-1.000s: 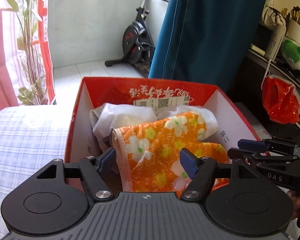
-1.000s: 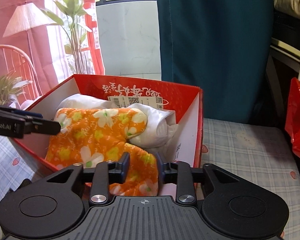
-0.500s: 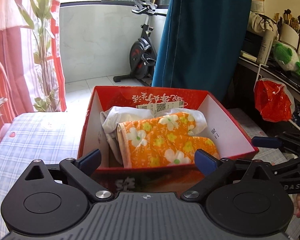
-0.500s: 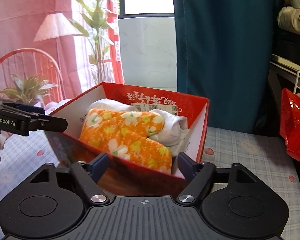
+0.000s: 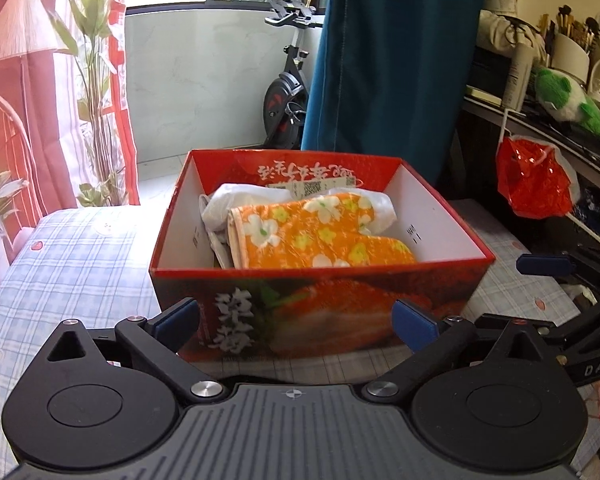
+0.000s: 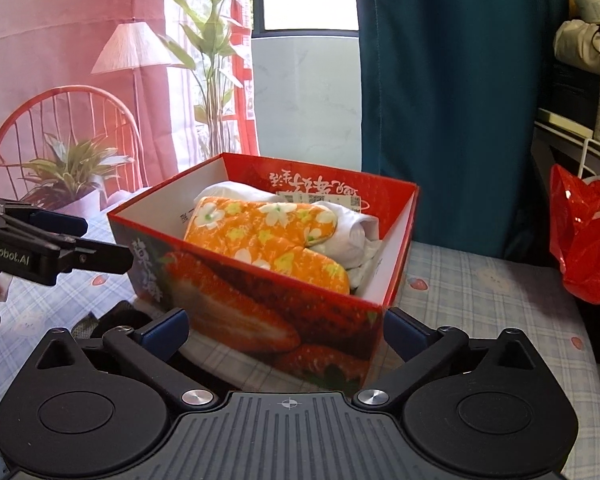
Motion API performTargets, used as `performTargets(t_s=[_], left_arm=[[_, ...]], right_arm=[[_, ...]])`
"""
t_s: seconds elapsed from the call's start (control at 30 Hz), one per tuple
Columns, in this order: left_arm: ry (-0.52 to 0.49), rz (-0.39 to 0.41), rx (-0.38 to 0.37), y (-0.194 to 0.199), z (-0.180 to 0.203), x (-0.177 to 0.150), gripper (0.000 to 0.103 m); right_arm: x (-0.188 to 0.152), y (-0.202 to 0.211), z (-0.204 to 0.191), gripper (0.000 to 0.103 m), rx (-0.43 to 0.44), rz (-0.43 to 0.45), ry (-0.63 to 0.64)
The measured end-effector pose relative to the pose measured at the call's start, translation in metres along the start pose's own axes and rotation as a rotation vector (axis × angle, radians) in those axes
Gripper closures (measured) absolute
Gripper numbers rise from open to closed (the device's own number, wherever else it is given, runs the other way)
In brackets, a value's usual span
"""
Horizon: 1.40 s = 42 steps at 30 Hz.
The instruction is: Organize soft objects
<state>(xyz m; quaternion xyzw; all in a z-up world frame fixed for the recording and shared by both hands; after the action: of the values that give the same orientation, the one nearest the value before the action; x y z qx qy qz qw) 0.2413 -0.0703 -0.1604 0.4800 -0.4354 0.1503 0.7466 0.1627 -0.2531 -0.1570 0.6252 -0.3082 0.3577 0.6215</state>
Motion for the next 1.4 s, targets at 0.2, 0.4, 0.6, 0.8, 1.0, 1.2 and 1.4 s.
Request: performTargets(t_s=[0.2,0.4,0.6,0.8,1.0,1.2,1.4], left_arm=[[0.049,-0.032,-0.015,0.004,0.007,-0.021,0.000],[0.094,-0.093,-0.052,0.003,0.019,-0.053,0.000],[0.115,-0.128,-0.100,0.001,0.036,-0.074,0.001],[0.117,-0.159,-0.159,-0.005,0.051,-0.088,0.004],[0.135,-0.191,-0.215,-0.013,0.063,-0.101,0.015],[0.139,-0.209,-0.265,-0.020,0.076,-0.108,0.026],[0.171,-0.236,-0.297,-0.033,0.077,-0.113,0.039]], right_arm=[[-0.017,0.008,0.002,0.001,0.009,-0.019,0.007],[-0.045,0.014,0.004,0.001,0.028,-0.070,0.029],[-0.071,0.025,0.002,0.001,0.050,-0.116,0.040],[-0.098,0.038,-0.004,0.001,0.081,-0.169,0.068],[-0.127,0.044,-0.011,0.005,0.106,-0.234,0.128],[-0.141,0.036,-0.020,0.013,0.114,-0.256,0.135],[-0.133,0.027,-0.025,0.019,0.121,-0.216,0.101]])
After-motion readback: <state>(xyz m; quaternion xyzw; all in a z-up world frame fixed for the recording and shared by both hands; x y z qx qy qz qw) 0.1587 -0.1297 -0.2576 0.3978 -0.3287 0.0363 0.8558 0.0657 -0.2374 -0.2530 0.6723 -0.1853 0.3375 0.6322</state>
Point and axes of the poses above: each gripper's, at about its wrist camera, not at the fingertips, and y roughly against the way its jaws point, z to its right, x to its top, the point moved 7 cm from there along -y, roughly the way its jaws point, and after that the axes turned 10 degrees about -x, right-handed, at the moved point
